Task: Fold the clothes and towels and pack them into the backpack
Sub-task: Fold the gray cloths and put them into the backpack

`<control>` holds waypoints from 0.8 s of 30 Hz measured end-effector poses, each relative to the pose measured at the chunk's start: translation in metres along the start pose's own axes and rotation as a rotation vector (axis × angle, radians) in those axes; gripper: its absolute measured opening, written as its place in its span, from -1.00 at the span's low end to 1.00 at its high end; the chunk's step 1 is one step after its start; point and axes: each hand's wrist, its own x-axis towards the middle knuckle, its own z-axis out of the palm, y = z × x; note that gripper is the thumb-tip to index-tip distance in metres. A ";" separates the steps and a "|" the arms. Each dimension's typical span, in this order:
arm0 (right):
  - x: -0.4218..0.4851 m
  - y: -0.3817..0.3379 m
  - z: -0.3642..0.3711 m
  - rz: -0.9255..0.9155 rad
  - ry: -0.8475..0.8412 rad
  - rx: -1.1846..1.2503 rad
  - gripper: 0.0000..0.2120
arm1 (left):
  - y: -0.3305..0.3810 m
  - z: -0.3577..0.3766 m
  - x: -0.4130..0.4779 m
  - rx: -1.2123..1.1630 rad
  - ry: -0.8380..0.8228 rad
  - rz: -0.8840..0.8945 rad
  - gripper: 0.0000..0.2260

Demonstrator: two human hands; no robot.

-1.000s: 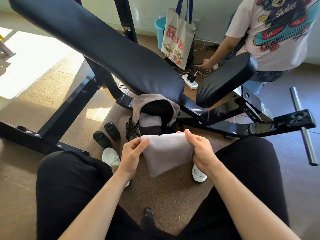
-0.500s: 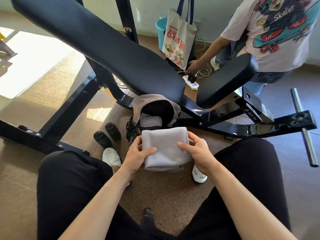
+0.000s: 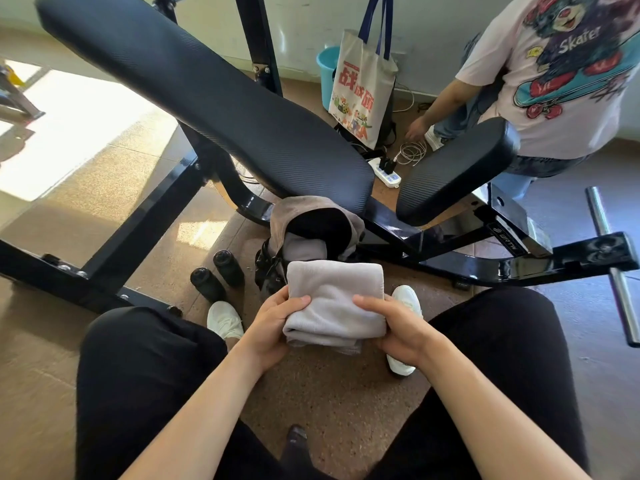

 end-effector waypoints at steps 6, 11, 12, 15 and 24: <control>0.003 -0.004 -0.006 -0.155 0.038 -0.046 -0.52 | 0.003 -0.011 0.004 0.123 0.053 0.113 -0.49; -0.001 -0.007 -0.005 -0.206 -0.023 -0.015 -0.50 | 0.010 -0.013 0.002 0.106 -0.017 0.147 -0.50; -0.001 -0.008 -0.005 -0.210 -0.025 -0.001 -0.49 | 0.011 -0.013 0.001 0.098 -0.035 0.144 -0.52; 0.001 -0.009 -0.008 -0.213 -0.001 0.031 -0.53 | 0.015 -0.010 -0.004 0.065 -0.049 0.116 -0.58; -0.001 -0.009 -0.007 -0.191 0.050 -0.021 -0.73 | 0.014 -0.015 -0.004 0.167 -0.036 0.132 -0.54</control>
